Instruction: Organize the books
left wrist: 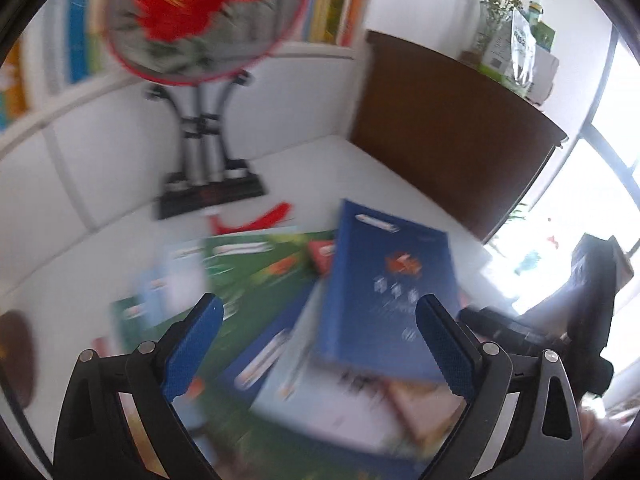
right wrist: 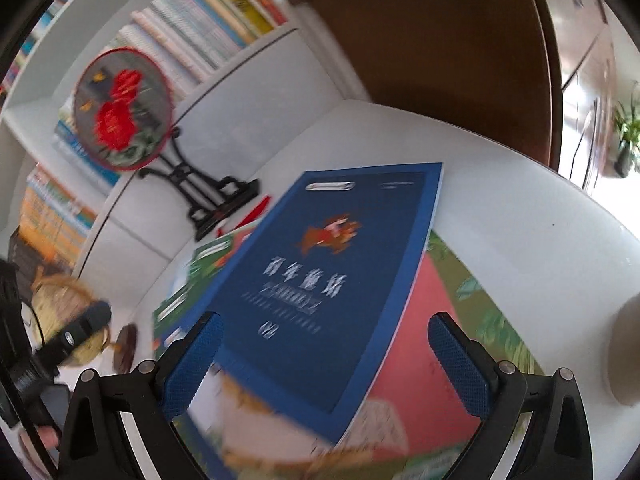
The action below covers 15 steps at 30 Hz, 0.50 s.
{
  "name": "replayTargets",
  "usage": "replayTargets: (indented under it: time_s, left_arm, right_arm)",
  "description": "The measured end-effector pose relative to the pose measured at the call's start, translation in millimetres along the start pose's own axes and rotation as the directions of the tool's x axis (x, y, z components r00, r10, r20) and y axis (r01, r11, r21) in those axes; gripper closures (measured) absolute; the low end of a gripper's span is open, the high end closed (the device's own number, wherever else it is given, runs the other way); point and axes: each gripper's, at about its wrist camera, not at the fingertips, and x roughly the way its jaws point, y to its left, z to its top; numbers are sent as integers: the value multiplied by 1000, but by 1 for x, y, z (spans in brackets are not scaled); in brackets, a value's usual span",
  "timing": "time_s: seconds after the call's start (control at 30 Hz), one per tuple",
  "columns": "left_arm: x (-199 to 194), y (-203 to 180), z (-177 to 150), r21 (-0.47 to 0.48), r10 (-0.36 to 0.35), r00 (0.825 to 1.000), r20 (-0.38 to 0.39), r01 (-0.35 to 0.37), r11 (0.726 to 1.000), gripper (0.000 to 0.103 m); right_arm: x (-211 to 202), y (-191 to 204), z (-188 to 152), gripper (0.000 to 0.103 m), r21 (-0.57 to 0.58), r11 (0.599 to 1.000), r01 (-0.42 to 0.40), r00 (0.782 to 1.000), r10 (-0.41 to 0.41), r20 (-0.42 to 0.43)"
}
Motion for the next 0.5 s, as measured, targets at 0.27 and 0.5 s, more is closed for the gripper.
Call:
replayTargets:
  time_s: [0.27, 0.5]
  left_arm:
    - [65, -12, -5, -70, -66, 989, -133, 57, 996, 8]
    - [63, -62, -21, 155, 53, 983, -174, -26, 988, 20]
  right_arm:
    - [19, -16, 12, 0, 23, 996, -81, 996, 81, 35]
    - [20, -28, 20, 4, 33, 984, -174, 984, 172, 44]
